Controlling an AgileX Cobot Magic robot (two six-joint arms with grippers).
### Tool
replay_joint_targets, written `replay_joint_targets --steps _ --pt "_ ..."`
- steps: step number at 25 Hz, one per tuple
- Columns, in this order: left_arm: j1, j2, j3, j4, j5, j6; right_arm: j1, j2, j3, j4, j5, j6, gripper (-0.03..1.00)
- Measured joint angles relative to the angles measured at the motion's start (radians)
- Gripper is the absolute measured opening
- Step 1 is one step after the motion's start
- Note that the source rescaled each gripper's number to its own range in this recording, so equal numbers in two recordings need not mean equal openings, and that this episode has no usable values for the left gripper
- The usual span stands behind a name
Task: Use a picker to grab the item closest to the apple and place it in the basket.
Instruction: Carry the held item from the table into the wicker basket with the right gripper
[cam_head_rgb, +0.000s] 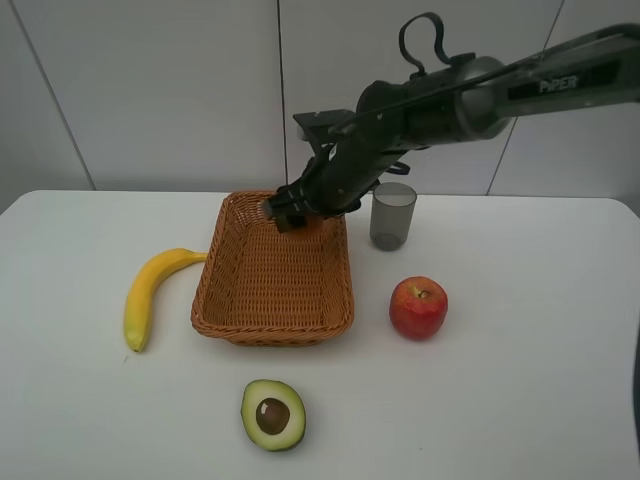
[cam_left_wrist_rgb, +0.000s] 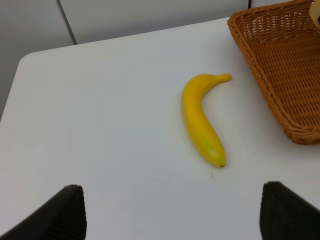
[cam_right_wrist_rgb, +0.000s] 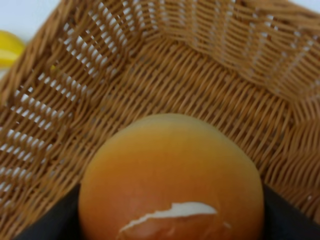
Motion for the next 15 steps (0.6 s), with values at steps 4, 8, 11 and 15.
replay_joint_targets --steps 4,8,11,15 --pt "0.000 0.000 0.000 0.000 0.000 0.000 0.005 0.037 0.000 0.009 -0.005 -0.014 0.00" --pt "0.000 0.000 0.000 0.000 0.000 0.000 0.024 0.064 0.000 0.036 -0.007 -0.038 0.00" --pt "0.000 0.000 0.000 0.000 0.000 0.000 0.028 0.071 0.000 0.039 -0.007 -0.042 0.00" --pt "0.000 0.000 0.000 0.000 0.000 0.000 0.032 0.080 0.000 0.039 -0.006 -0.042 0.00"
